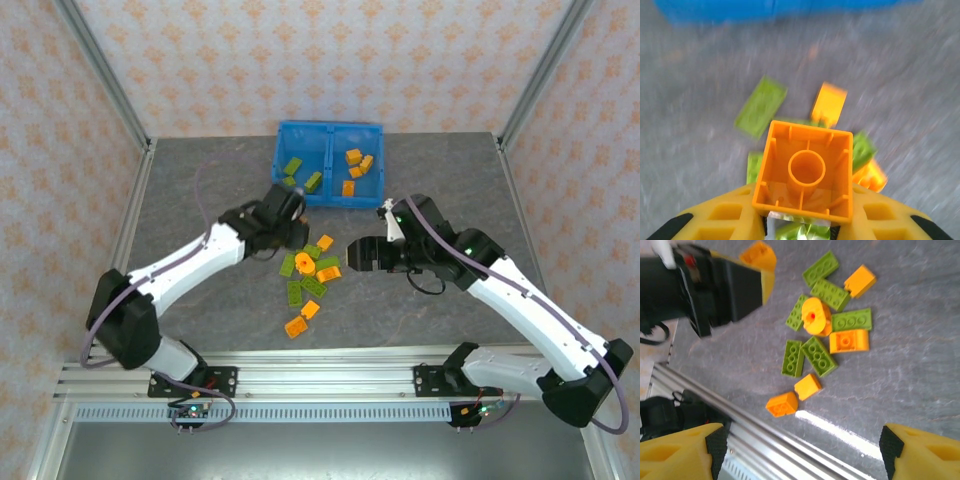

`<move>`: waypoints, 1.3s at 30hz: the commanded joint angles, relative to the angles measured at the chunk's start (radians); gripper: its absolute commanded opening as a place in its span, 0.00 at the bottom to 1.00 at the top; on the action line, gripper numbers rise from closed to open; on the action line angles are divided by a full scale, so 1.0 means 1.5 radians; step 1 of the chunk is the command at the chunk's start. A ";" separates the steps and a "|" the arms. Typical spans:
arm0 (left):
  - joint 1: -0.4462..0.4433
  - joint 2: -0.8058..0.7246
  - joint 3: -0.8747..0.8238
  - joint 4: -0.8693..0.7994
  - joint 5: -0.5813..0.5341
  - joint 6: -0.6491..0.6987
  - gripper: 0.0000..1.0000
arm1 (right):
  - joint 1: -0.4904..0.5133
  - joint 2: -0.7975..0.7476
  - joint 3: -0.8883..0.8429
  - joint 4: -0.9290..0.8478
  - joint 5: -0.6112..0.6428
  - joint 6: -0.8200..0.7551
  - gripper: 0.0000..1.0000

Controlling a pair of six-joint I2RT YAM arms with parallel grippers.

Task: Sort the legos into containers by color

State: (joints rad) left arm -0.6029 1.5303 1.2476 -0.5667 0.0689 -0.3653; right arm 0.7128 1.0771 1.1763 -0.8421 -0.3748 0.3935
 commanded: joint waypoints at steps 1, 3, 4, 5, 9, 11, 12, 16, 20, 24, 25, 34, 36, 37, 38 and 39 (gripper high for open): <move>0.003 0.118 0.155 0.022 0.007 0.038 0.26 | -0.001 -0.026 0.017 0.024 0.098 0.037 0.82; 0.005 0.217 0.283 0.022 0.017 0.046 0.25 | -0.002 -0.037 0.011 0.020 0.126 0.052 0.82; 0.006 0.266 0.340 0.018 0.021 0.047 0.25 | -0.003 -0.042 0.008 0.018 0.136 0.059 0.82; 0.010 0.320 0.407 0.010 0.022 0.046 0.25 | -0.003 -0.048 0.004 0.015 0.142 0.065 0.83; 0.023 0.507 0.655 -0.025 0.026 0.045 0.25 | -0.003 -0.080 -0.017 0.008 0.152 0.088 0.83; 0.028 0.589 0.767 -0.057 0.021 0.046 0.25 | -0.003 -0.096 -0.027 0.006 0.157 0.097 0.83; 0.030 0.623 0.816 -0.072 0.020 0.046 0.25 | -0.002 -0.103 -0.030 0.005 0.158 0.099 0.83; 0.035 0.713 0.940 -0.098 0.043 0.049 0.37 | -0.003 -0.125 -0.037 -0.004 0.169 0.102 0.83; 0.034 0.698 0.945 -0.094 0.066 0.053 0.49 | -0.003 -0.125 -0.039 -0.004 0.173 0.100 0.83; 0.024 0.630 0.906 -0.087 0.107 0.089 0.58 | -0.004 -0.113 -0.042 0.003 0.177 0.098 0.84; 0.019 0.600 0.881 -0.082 0.111 0.104 0.61 | -0.003 -0.108 -0.043 0.002 0.181 0.098 0.84; -0.002 0.073 0.302 0.117 0.096 0.185 0.75 | 0.028 0.000 -0.069 0.024 0.172 0.041 0.83; -0.003 -0.059 0.184 0.117 0.081 0.233 0.81 | 0.045 0.048 -0.069 0.040 0.167 0.032 0.83; -0.004 -0.121 0.135 0.103 0.076 0.269 0.84 | 0.052 0.076 -0.067 0.051 0.162 0.028 0.83; -0.004 -0.178 0.094 0.079 0.075 0.300 0.87 | 0.057 0.109 -0.063 0.063 0.153 0.024 0.82; -0.004 -0.218 0.067 0.049 0.077 0.332 0.90 | 0.061 0.137 -0.059 0.072 0.145 0.018 0.83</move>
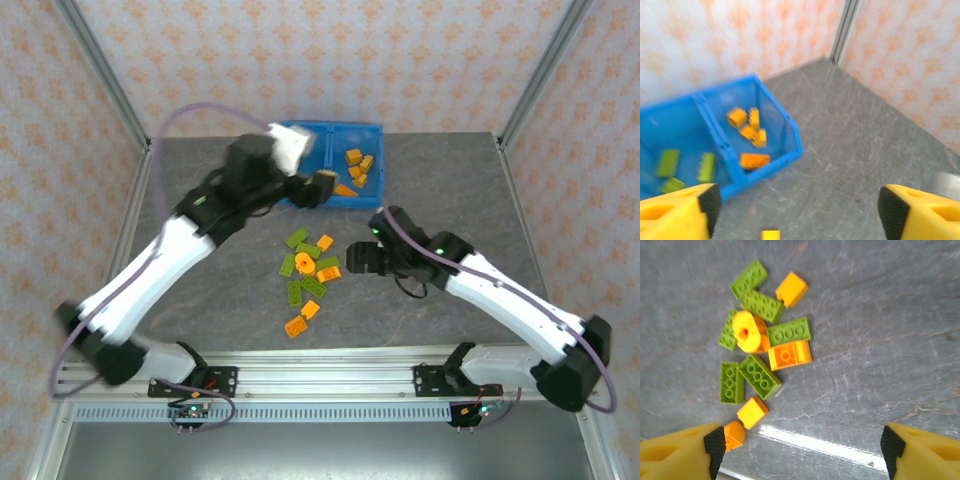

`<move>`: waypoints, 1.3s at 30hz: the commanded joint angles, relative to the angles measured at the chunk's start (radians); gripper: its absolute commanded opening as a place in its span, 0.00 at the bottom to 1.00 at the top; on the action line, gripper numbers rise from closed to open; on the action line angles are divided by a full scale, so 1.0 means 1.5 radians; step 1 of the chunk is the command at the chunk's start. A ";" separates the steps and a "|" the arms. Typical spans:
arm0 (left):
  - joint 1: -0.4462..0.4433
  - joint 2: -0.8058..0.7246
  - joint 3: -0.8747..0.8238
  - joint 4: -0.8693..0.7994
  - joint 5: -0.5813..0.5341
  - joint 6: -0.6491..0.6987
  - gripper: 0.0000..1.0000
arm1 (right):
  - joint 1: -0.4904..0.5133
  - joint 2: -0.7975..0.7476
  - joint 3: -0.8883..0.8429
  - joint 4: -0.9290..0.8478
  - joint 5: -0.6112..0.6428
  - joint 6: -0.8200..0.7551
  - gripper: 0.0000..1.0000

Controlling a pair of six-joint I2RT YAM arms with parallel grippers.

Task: Sort the legos into containers by color

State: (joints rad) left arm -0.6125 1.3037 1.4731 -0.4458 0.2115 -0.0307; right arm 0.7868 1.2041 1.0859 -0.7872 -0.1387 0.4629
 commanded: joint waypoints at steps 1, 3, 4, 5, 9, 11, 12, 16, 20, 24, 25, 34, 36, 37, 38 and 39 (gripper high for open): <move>0.003 -0.115 -0.111 -0.075 -0.001 0.160 0.95 | 0.015 0.082 0.008 0.047 -0.021 -0.035 0.83; 0.002 -0.189 -0.157 -0.165 0.056 0.272 1.00 | 0.017 0.137 0.021 0.065 -0.030 -0.043 0.83; 0.001 -0.221 -0.185 -0.212 0.087 0.330 1.00 | 0.018 0.167 0.028 0.073 -0.033 -0.044 0.83; 0.001 -0.257 -0.215 -0.244 0.103 0.367 1.00 | 0.017 0.193 0.037 0.077 -0.037 -0.045 0.83; 0.001 -0.365 -0.328 -0.251 0.079 0.394 1.00 | 0.018 0.294 0.071 0.087 -0.050 -0.044 0.85; 0.002 -0.399 -0.375 -0.234 0.102 0.403 1.00 | 0.018 0.337 0.088 0.094 -0.051 -0.043 0.86; 0.001 -0.409 -0.394 -0.219 0.108 0.400 1.00 | 0.018 0.355 0.098 0.094 -0.053 -0.042 0.86; 0.001 -0.419 -0.450 -0.160 0.127 0.399 1.00 | 0.019 0.417 0.129 0.092 -0.080 -0.028 0.86; 0.001 -0.399 -0.463 -0.149 0.113 0.412 1.00 | 0.020 0.452 0.141 0.092 -0.076 -0.026 0.84; 0.001 -0.396 -0.476 -0.131 0.109 0.409 1.00 | 0.023 0.474 0.148 0.072 -0.057 -0.023 0.80; 0.001 -0.398 -0.482 -0.122 0.107 0.405 1.00 | 0.026 0.478 0.147 0.066 -0.049 -0.022 0.79; 0.001 -0.406 -0.511 -0.084 0.098 0.394 1.00 | 0.031 0.506 0.146 0.053 -0.030 -0.011 0.72; 0.001 -0.405 -0.514 -0.081 0.095 0.394 1.00 | 0.032 0.510 0.146 0.060 -0.031 -0.014 0.73; 0.001 -0.405 -0.515 -0.079 0.095 0.394 1.00 | 0.032 0.515 0.147 0.063 -0.031 -0.017 0.73; 0.001 -0.404 -0.517 -0.078 0.095 0.395 1.00 | 0.032 0.521 0.150 0.065 -0.029 -0.021 0.73; 0.002 -0.404 -0.520 -0.077 0.094 0.395 1.00 | 0.032 0.529 0.158 0.066 -0.026 -0.027 0.73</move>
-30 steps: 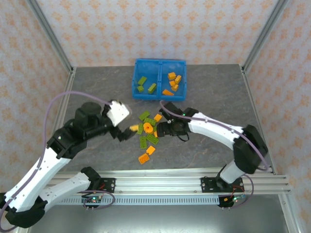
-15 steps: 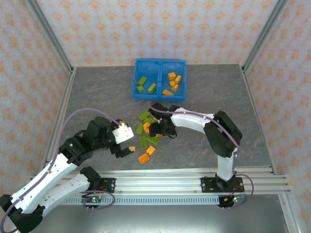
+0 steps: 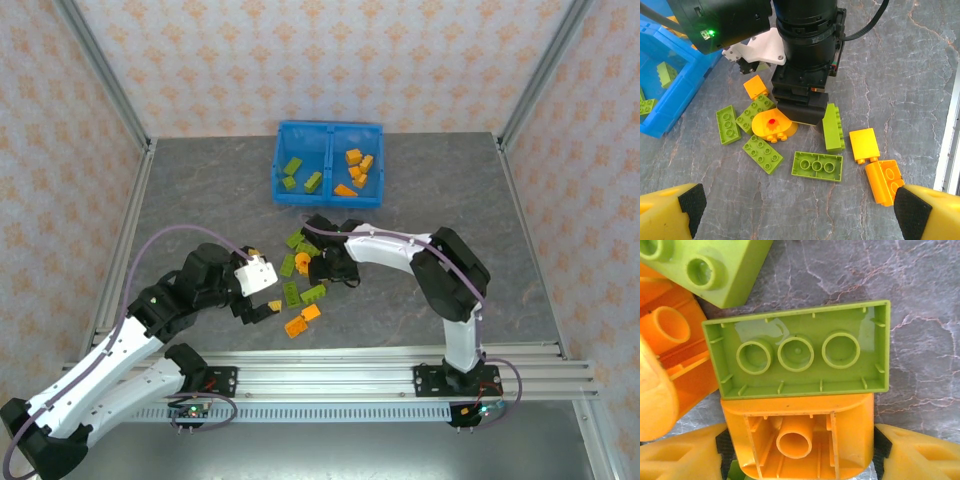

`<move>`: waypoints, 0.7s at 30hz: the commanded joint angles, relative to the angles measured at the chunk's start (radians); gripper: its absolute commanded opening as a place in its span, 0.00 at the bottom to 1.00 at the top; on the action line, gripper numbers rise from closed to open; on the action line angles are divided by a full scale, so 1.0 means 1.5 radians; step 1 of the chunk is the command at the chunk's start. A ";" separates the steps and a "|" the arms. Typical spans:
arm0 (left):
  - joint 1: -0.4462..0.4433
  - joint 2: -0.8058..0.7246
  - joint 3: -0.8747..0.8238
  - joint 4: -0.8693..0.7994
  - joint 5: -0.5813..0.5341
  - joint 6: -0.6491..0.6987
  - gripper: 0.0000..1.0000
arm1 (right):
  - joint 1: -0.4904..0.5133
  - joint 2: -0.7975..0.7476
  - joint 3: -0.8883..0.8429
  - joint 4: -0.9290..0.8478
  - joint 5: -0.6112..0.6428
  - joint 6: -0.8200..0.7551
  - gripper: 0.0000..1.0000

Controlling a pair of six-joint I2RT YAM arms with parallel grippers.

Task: Sort the legos into containers by color

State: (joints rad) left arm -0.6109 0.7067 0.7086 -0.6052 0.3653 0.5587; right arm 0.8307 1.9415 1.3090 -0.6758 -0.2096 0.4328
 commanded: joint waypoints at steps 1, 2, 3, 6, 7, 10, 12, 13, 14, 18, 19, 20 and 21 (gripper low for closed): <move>0.002 -0.006 -0.014 0.030 -0.009 0.002 1.00 | 0.003 0.049 0.017 -0.012 0.027 -0.012 0.73; 0.001 -0.004 -0.015 0.032 -0.009 0.004 1.00 | 0.003 0.056 0.027 -0.016 0.035 -0.018 0.73; 0.001 -0.003 -0.016 0.029 -0.009 0.006 1.00 | 0.004 0.065 0.036 -0.022 0.043 -0.022 0.73; 0.001 -0.001 -0.016 0.024 -0.011 0.007 1.00 | 0.005 0.081 0.044 -0.027 0.052 -0.027 0.67; 0.002 -0.001 -0.017 0.025 -0.010 0.007 1.00 | 0.005 0.082 0.038 -0.023 0.052 -0.026 0.64; 0.001 -0.002 -0.020 0.026 0.006 0.010 1.00 | 0.005 0.071 0.024 -0.021 0.071 -0.019 0.56; 0.001 -0.005 -0.024 0.031 0.031 0.015 1.00 | 0.005 0.041 0.011 -0.018 0.089 -0.016 0.53; 0.001 -0.007 -0.025 0.033 0.041 0.016 1.00 | 0.005 0.022 0.006 -0.016 0.096 -0.014 0.52; 0.001 -0.009 -0.026 0.037 0.049 0.017 1.00 | 0.005 -0.002 -0.002 -0.012 0.101 -0.014 0.52; 0.002 -0.013 -0.026 0.043 0.055 0.018 1.00 | 0.004 -0.094 -0.015 -0.013 0.133 -0.008 0.51; 0.002 -0.014 -0.026 0.044 0.055 0.018 1.00 | 0.003 -0.114 -0.011 -0.018 0.143 -0.008 0.51; 0.002 -0.016 -0.026 0.046 0.056 0.018 1.00 | -0.001 -0.131 -0.003 -0.025 0.156 -0.009 0.51; 0.002 -0.019 -0.026 0.049 0.057 0.018 1.00 | -0.006 -0.146 0.008 -0.030 0.167 -0.010 0.51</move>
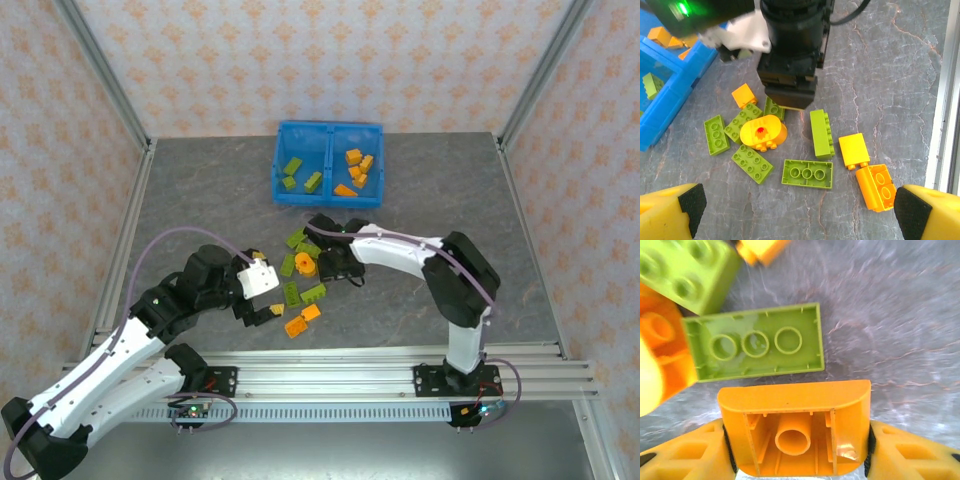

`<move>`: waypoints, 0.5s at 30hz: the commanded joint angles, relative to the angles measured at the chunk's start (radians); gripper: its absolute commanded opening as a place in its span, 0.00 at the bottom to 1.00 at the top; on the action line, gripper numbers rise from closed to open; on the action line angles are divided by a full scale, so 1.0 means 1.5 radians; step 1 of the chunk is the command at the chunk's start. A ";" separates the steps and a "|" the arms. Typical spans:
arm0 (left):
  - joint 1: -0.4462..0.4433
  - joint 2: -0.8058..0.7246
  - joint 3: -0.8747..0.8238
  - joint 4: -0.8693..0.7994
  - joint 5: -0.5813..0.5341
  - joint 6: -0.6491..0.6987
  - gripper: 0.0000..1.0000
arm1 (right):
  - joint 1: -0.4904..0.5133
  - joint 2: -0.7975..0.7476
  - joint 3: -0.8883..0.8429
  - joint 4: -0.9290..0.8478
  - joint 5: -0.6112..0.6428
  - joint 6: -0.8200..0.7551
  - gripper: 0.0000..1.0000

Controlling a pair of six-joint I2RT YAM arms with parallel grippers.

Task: Sort the legos into containers by color

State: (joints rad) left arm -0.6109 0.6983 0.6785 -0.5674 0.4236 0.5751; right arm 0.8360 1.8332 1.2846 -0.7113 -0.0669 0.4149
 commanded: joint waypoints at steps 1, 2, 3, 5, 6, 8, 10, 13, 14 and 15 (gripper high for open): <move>0.002 -0.016 -0.008 0.027 0.019 0.006 1.00 | -0.018 -0.085 0.036 -0.009 0.085 0.001 0.51; 0.003 -0.018 -0.009 0.032 0.021 0.004 1.00 | -0.030 -0.094 0.051 -0.010 0.097 -0.002 0.51; 0.003 -0.021 -0.009 0.036 0.022 0.001 1.00 | -0.048 -0.096 0.069 -0.005 0.104 -0.008 0.51; 0.003 -0.023 -0.010 0.042 0.026 -0.004 1.00 | -0.089 -0.082 0.117 -0.002 0.116 -0.025 0.50; 0.003 -0.025 -0.010 0.044 0.025 -0.005 1.00 | -0.113 -0.062 0.153 -0.002 0.116 -0.037 0.51; 0.003 -0.030 -0.010 0.044 0.018 -0.008 1.00 | -0.152 -0.015 0.226 0.001 0.121 -0.066 0.51; 0.004 -0.038 -0.011 0.045 0.010 -0.010 1.00 | -0.183 0.057 0.313 -0.012 0.129 -0.096 0.51; 0.005 -0.051 -0.015 0.047 0.002 -0.024 1.00 | -0.225 0.180 0.472 -0.060 0.117 -0.116 0.50; 0.005 -0.054 -0.017 0.046 0.003 -0.027 1.00 | -0.235 0.217 0.521 -0.069 0.115 -0.122 0.50; 0.004 -0.056 -0.019 0.045 0.004 -0.030 1.00 | -0.244 0.253 0.564 -0.078 0.115 -0.126 0.50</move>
State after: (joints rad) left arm -0.6106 0.6315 0.6666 -0.5266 0.4377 0.5587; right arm 0.4919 2.0865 2.0163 -0.7322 0.0849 0.2848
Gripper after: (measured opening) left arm 0.998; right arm 0.545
